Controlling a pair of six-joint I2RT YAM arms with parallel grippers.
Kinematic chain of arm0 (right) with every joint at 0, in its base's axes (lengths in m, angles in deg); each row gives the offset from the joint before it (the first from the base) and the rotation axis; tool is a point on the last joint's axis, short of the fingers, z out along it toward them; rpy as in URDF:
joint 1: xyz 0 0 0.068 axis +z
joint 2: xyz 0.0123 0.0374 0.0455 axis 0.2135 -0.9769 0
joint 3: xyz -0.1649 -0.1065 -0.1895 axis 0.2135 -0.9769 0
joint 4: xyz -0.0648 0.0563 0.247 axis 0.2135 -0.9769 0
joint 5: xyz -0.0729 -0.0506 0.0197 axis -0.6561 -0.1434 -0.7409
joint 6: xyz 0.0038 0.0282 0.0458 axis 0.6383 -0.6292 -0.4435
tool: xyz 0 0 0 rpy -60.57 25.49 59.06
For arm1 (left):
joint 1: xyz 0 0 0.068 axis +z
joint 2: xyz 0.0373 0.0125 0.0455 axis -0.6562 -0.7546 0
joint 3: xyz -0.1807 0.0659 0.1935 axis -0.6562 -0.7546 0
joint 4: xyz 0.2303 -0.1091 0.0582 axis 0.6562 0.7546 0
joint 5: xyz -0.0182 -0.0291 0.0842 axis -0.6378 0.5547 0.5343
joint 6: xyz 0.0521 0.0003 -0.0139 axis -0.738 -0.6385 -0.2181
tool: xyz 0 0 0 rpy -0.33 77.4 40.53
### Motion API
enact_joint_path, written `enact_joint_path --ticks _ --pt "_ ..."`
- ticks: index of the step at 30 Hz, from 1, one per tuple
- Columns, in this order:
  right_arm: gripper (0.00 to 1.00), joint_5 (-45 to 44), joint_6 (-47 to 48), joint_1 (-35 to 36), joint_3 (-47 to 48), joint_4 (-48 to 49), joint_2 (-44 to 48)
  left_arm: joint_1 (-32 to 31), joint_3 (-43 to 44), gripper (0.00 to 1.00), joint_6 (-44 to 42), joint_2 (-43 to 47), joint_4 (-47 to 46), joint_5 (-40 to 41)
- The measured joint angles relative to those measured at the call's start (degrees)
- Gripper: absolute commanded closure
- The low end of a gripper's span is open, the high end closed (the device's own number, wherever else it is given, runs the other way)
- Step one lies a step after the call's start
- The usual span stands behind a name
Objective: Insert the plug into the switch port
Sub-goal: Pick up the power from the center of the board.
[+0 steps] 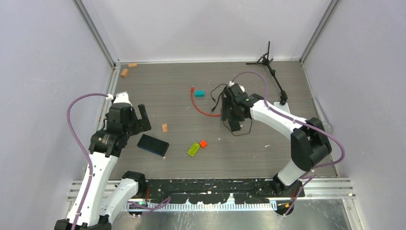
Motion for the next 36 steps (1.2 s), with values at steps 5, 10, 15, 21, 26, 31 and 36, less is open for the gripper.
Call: enact_joint_path --ticks 5,10,15,21,26,31,36 --pt "0.49 -0.57 0.28 2.40 2.84 0.92 -5.18 0.00 0.00 0.01 0.00 0.35 0.00 -0.26" --pt "0.48 -0.63 1.20 2.80 3.80 1.95 -10.75 0.00 -0.02 0.01 0.00 0.35 0.00 -0.66" --pt "0.47 -3.48 1.86 2.80 5.88 1.84 -16.39 0.00 -0.02 0.02 -0.02 0.33 0.00 -1.20" --pt "0.47 -7.15 2.36 2.38 7.19 1.62 -18.60 0.02 -0.02 0.02 -0.04 0.33 -0.02 -1.62" --pt "0.49 -6.16 3.34 1.36 8.83 2.60 -20.20 0.00 -0.02 0.03 -0.11 0.26 -0.02 -2.05" --pt "0.58 -4.13 4.42 0.59 11.41 3.61 -22.29 0.00 -0.04 0.03 -0.24 0.11 -0.04 -2.32" --pt "0.74 -3.98 4.83 0.24 13.07 4.72 -23.71 0.00 -0.04 0.03 -0.24 0.11 -0.04 -2.58"
